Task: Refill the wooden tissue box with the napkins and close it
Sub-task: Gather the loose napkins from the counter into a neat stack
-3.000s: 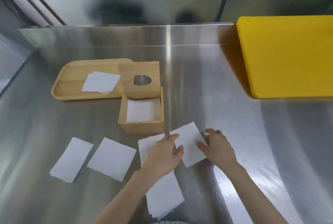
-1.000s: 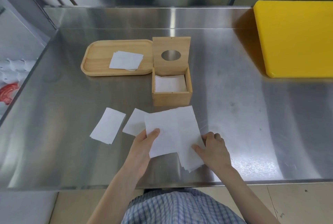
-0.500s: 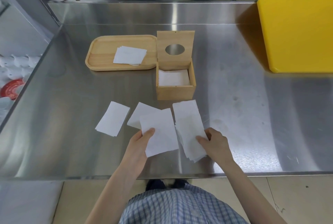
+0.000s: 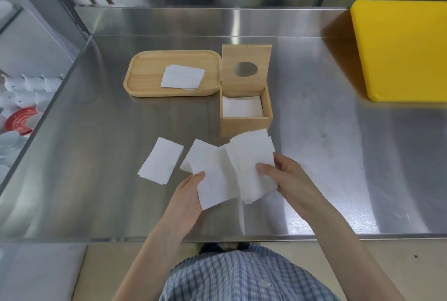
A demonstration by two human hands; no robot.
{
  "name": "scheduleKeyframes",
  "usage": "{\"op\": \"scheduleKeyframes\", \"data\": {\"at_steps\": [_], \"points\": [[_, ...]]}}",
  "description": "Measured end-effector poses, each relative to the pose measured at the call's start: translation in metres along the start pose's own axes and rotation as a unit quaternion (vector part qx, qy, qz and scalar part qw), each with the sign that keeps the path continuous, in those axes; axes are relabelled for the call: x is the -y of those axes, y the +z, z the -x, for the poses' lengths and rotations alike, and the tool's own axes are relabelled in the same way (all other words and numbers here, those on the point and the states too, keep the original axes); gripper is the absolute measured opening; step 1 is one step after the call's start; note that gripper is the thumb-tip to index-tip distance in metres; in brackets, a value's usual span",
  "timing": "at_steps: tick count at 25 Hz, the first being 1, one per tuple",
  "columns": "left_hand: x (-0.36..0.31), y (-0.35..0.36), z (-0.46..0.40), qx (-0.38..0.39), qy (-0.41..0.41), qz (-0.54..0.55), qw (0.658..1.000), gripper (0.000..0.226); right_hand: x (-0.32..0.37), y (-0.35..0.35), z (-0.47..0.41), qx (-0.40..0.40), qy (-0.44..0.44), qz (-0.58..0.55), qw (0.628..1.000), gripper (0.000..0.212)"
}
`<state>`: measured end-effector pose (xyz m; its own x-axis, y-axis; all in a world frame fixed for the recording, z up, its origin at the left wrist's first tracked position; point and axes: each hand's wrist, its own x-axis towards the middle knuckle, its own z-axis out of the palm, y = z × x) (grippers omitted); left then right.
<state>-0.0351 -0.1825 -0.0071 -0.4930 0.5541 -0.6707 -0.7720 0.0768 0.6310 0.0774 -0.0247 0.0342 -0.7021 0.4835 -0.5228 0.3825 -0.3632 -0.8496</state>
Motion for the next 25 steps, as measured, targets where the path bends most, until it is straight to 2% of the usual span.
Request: {"op": "scheduleKeyframes", "data": {"at_steps": [3, 4, 6, 7, 9, 10, 11, 13, 15, 19, 21, 23, 25], "points": [[-0.006, 0.003, -0.002, 0.058, -0.015, 0.038, 0.997, 0.033, 0.011, 0.02, 0.0, 0.099, -0.007, -0.06, 0.993, 0.026], [-0.008, 0.004, -0.003, 0.082, -0.013, 0.043, 0.996, 0.03, 0.012, 0.027, -0.002, 0.109, -0.009, -0.053, 0.993, 0.024], [-0.012, 0.003, -0.009, 0.079, -0.012, 0.063, 0.995, 0.022, 0.01, 0.037, -0.009, 0.084, -0.015, 0.002, 0.996, 0.017], [-0.015, 0.002, -0.012, 0.085, 0.004, 0.052, 0.995, 0.028, 0.008, 0.041, -0.012, 0.065, -0.016, 0.033, 0.997, 0.015], [-0.017, -0.003, -0.016, 0.094, 0.026, 0.106, 0.99, 0.066, 0.005, 0.046, -0.02, 0.038, -0.018, 0.087, 0.995, 0.012], [-0.02, -0.004, -0.016, 0.088, 0.027, 0.123, 0.988, 0.075, 0.004, 0.048, -0.023, 0.026, -0.022, 0.11, 0.993, 0.01], [-0.022, -0.005, -0.019, 0.086, 0.026, 0.123, 0.988, 0.069, 0.004, 0.05, -0.026, 0.017, -0.025, 0.13, 0.991, 0.009], [-0.023, -0.009, -0.023, 0.096, 0.034, 0.098, 0.99, 0.04, 0.004, 0.051, -0.031, 0.01, -0.028, 0.165, 0.986, 0.007], [-0.023, -0.011, -0.023, 0.111, 0.042, 0.056, 0.991, 0.028, 0.002, 0.052, -0.034, 0.01, -0.025, 0.2, 0.979, 0.008], [-0.012, -0.012, -0.025, 0.09, 0.034, -0.005, 0.995, 0.023, -0.006, 0.049, -0.037, -0.015, -0.011, 0.25, 0.968, 0.029], [-0.01, -0.013, -0.025, 0.088, 0.032, 0.005, 0.996, 0.022, -0.006, 0.039, -0.038, -0.031, 0.0, 0.234, 0.972, 0.025], [-0.011, -0.015, -0.025, 0.099, 0.026, 0.022, 0.995, 0.021, -0.007, 0.025, -0.043, -0.081, 0.002, 0.229, 0.97, 0.02], [-0.011, -0.016, -0.026, 0.094, 0.022, 0.027, 0.995, 0.02, -0.013, 0.009, -0.052, -0.162, 0.01, 0.32, 0.933, 0.03]]}}
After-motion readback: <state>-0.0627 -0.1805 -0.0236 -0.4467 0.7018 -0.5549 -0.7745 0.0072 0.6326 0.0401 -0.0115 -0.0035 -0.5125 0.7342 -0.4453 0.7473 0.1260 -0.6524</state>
